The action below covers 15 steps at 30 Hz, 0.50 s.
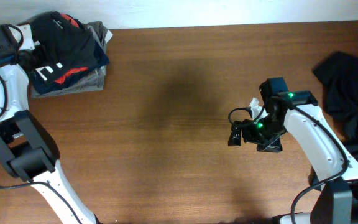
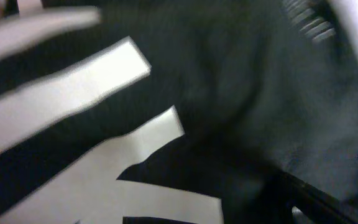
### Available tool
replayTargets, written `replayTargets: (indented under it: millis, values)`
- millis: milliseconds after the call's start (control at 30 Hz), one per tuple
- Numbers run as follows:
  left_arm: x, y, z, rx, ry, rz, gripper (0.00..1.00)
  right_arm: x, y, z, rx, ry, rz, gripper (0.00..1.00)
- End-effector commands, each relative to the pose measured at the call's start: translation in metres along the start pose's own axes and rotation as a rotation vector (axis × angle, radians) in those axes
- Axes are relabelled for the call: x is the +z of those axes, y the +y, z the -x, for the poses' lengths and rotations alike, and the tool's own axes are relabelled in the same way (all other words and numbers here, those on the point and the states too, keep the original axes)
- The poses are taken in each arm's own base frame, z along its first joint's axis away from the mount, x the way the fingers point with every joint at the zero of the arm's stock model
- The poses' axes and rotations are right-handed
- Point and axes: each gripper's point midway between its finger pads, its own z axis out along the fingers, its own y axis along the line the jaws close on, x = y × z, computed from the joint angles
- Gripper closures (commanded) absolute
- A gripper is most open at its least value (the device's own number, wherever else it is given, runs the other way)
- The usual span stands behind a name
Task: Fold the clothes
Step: 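Lay the shirt on the stack and open the left gripper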
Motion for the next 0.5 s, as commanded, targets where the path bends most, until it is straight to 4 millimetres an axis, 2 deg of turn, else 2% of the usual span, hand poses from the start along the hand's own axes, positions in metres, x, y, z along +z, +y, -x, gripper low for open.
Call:
replayTargets:
  millis: [0,100,200,467]
  values:
    - [-0.005,0.02,0.005,-0.109,-0.012,0.064,0.01,-0.005,0.004,0.002,-0.014,-0.015,0.016,0.01]
    - [-0.019,0.018,0.009,-0.145,-0.015,0.043,0.01,-0.005,0.004,0.002,-0.014,-0.015,0.016,0.01]
    - [-0.04,0.012,0.022,-0.139,-0.034,0.039,0.01,-0.005,0.004,0.002,-0.015,-0.015,0.016,0.01]
    - [-0.123,-0.004,0.076,-0.161,-0.184,0.04,0.02,-0.005,0.004,0.002,-0.019,-0.015,0.016,0.01]
